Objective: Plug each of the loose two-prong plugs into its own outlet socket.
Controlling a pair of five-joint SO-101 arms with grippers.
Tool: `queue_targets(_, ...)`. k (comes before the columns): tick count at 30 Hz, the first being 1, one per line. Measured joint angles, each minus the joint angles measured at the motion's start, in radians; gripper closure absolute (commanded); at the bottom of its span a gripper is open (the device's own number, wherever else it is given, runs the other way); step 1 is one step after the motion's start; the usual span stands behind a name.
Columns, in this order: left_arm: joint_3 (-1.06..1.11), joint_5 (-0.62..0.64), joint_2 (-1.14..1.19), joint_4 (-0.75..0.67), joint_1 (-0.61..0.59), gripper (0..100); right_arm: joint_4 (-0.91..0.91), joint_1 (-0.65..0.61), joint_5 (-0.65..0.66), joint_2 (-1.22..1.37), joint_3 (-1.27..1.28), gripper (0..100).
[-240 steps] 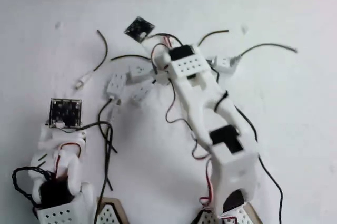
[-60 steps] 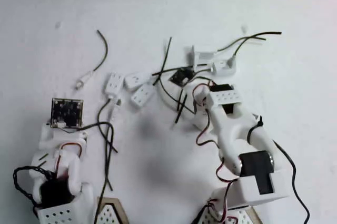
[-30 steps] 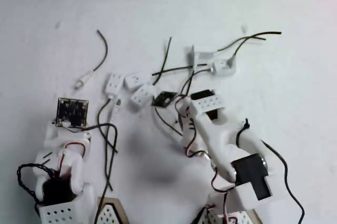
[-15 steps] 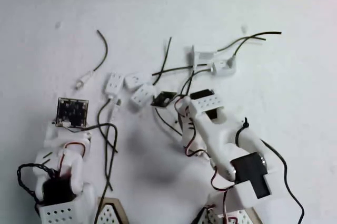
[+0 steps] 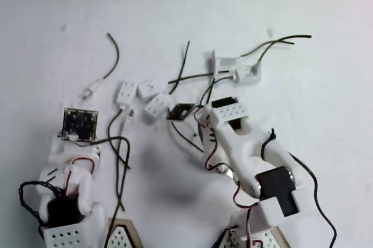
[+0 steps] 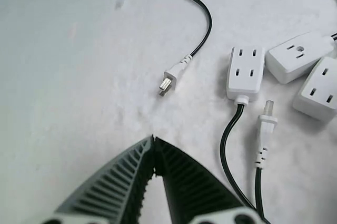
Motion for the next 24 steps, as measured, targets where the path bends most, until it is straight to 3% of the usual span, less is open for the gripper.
queue_targets(3, 0.0, 0.0, 0.0, 0.0, 0.0, 98, 0.002, 0.006, 0.0, 0.0, 0.0, 98.9)
queue_targets(9, 0.0, 0.0, 0.0, 0.0, 0.0, 98, 0.046, 0.009, 0.0, -0.031, 0.014, 98.1)
queue_targets(13, 0.0, 0.0, 0.0, 0.0, 0.0, 98, 0.121, 0.0, -0.005, -0.192, 0.014, 98.1)
queue_targets(17, 0.0, 0.0, 0.0, 0.0, 0.0, 98, 0.137, 0.0, -0.133, -0.45, 0.014, 98.1)
queue_targets(24, -0.006, 0.0, 0.0, -0.023, 0.0, 98, 0.046, -0.068, -0.506, -0.899, 0.112, 98.1)
